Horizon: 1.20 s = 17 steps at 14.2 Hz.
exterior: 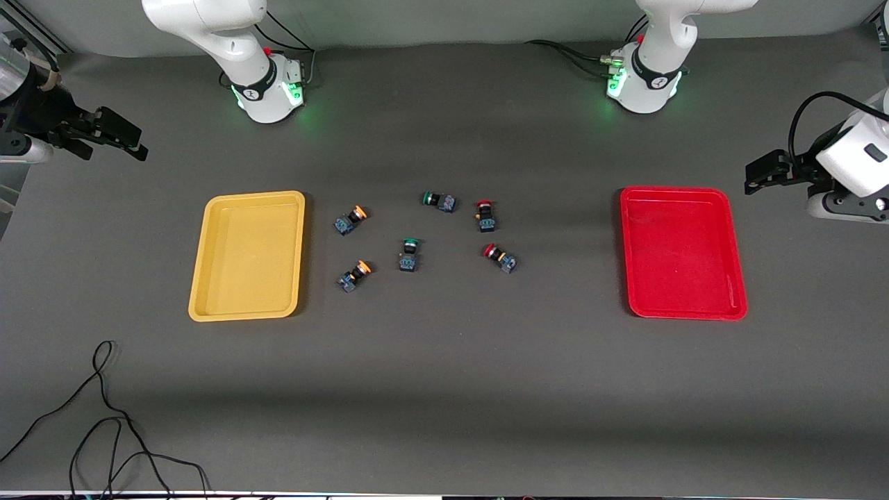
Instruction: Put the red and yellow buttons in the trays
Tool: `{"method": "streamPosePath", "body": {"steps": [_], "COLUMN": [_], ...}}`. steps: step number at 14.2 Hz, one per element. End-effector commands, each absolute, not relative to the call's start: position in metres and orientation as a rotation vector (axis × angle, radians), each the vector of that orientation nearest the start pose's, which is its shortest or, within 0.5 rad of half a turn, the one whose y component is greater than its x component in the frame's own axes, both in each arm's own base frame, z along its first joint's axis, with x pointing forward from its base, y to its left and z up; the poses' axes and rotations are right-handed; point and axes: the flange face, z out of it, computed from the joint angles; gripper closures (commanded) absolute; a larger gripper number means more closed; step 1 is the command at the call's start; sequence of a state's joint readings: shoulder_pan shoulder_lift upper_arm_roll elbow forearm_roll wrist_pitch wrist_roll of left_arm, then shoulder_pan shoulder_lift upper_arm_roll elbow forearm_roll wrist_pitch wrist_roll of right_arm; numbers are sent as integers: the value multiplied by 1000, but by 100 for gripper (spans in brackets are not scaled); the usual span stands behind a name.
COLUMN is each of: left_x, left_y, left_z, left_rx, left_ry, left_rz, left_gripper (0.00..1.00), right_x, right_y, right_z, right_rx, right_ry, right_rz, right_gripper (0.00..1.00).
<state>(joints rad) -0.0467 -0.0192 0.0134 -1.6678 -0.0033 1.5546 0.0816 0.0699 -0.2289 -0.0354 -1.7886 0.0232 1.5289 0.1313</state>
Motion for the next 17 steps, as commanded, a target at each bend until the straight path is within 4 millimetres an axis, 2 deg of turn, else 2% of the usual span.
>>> {"method": "streamPosePath", "body": {"steps": [1, 5, 7, 8, 9, 11, 13, 15, 16, 17], "left_x": [546, 546, 545, 544, 540, 531, 519, 500, 490, 479], "left_y": [-17, -18, -25, -42, -61, -112, -176, -245, -283, -318], "left_z": [590, 589, 589, 588, 585, 581, 567, 559, 552, 544], "left_rx": [-3140, -3140, -3139, -3139, -3137, -3180, -3184, -3185, -3191, -3195], "left_ry": [157, 159, 145, 99, 65, -7, -68, -154, -190, -229], "left_rz": [118, 123, 121, 125, 138, 165, 189, 145, 124, 95], "left_gripper": [0, 0, 0, 0, 0, 0, 0, 0, 0, 0], "right_x": [480, 483, 492, 498, 502, 505, 506, 503, 506, 501], "right_y": [17, 22, 40, 53, 72, 116, 134, 170, 180, 198], "right_z": [638, 629, 616, 608, 598, 564, 508, 451, 422, 389], "right_rx": [-3103, -3103, -3108, -3107, -3095, -3079, -3046, -2971, -2947, -2947], "right_ry": [115, 123, 108, 162, 259, 408, 642, 795, 886, 924], "right_rz": [73, 105, 125, 137, 159, 171, 167, 212, 227, 263], "right_gripper": [0, 0, 0, 0, 0, 0, 0, 0, 0, 0]}}
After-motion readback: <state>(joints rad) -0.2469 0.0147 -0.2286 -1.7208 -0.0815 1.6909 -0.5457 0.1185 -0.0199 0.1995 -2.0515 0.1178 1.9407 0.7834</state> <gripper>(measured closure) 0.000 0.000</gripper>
